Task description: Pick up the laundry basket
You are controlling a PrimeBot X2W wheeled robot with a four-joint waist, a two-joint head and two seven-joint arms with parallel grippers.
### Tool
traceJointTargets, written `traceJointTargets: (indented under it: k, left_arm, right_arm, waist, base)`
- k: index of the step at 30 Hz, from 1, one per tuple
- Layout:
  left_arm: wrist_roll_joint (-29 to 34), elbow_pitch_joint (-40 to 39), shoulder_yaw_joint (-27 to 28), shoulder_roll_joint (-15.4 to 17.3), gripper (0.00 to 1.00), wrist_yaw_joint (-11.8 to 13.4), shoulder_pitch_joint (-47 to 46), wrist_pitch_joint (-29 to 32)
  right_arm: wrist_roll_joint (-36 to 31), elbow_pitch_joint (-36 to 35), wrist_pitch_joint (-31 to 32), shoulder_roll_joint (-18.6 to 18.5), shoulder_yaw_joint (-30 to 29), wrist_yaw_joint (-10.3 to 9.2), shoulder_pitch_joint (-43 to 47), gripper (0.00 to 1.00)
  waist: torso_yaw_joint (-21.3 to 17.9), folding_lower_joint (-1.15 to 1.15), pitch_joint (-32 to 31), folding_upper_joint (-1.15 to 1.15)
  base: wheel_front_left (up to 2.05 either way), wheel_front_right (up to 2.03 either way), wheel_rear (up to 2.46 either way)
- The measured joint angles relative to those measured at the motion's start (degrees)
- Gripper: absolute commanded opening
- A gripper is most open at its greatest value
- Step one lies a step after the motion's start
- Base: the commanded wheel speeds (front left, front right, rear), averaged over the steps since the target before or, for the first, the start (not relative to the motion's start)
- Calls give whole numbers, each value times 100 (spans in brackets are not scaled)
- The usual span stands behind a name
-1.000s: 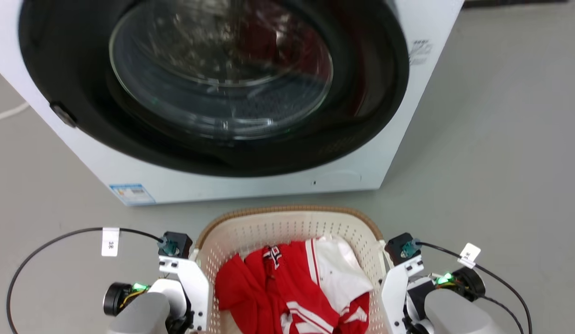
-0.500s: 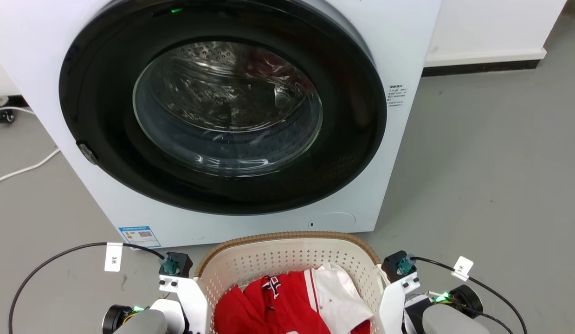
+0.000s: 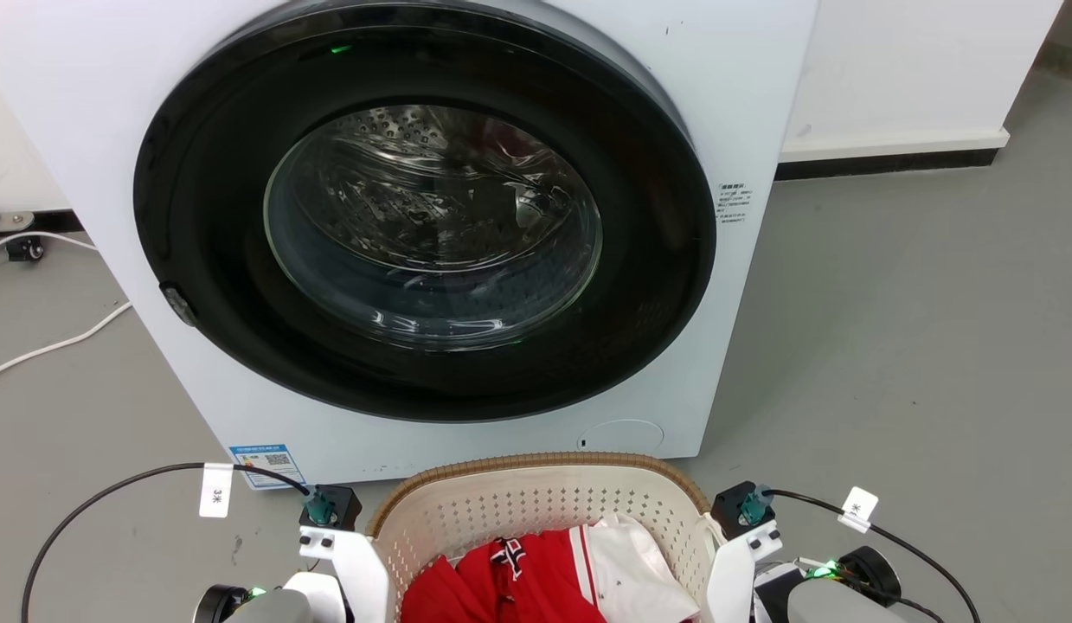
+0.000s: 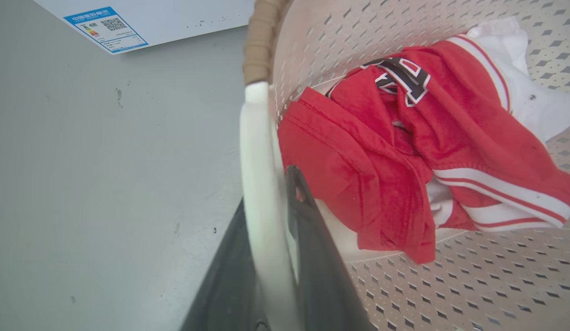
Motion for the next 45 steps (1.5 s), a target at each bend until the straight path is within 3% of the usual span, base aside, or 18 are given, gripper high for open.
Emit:
traceJointTargets:
  k: [45]
  left_arm:
    - [-802, 118, -836, 12, 0, 0, -25, -233]
  right_arm:
    - [490, 133, -134, -1, 538, -1, 13, 0]
  waist:
    - [45, 1, -40, 0]
  base:
    - [0, 0, 0]
